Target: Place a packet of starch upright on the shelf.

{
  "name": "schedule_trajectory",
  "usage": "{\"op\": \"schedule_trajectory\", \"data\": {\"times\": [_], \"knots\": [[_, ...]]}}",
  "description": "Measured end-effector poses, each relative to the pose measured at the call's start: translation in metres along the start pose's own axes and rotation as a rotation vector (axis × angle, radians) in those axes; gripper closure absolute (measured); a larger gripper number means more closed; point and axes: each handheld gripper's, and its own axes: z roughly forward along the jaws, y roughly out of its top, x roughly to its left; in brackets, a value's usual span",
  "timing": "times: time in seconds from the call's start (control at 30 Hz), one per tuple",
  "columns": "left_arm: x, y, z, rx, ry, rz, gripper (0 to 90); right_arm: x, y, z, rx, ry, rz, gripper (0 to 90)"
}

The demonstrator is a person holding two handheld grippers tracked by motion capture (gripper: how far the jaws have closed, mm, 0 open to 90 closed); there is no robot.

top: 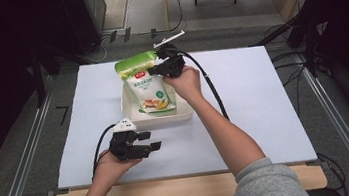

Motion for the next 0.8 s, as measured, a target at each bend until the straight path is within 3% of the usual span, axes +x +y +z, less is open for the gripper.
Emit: {"op": "schedule_trajectory", "data": {"times": [0.33,0.5,0.53,0.7,0.8], "knots": [[0.0,0.0,0.0,-0.002,-0.001,0.0,38.8,-0.015,-0.003,0.002,0.03,-0.024,0.023,87.1],[0.0,0.0,0.001,-0.004,-0.004,0.0,38.8,-0.017,-0.004,0.003,0.037,-0.04,0.0,78.0],[0.0,0.001,0.001,-0.004,-0.004,0.0,38.8,-0.017,-0.004,0.001,0.033,-0.048,-0.027,72.7],[0.001,0.002,0.001,0.006,-0.004,-0.009,38.6,-0.018,-0.005,-0.007,0.015,-0.039,-0.014,60.5],[0.001,0.002,0.002,0.011,-0.004,-0.008,38.3,-0.017,-0.006,-0.011,0.014,-0.048,-0.019,58.7]]}}
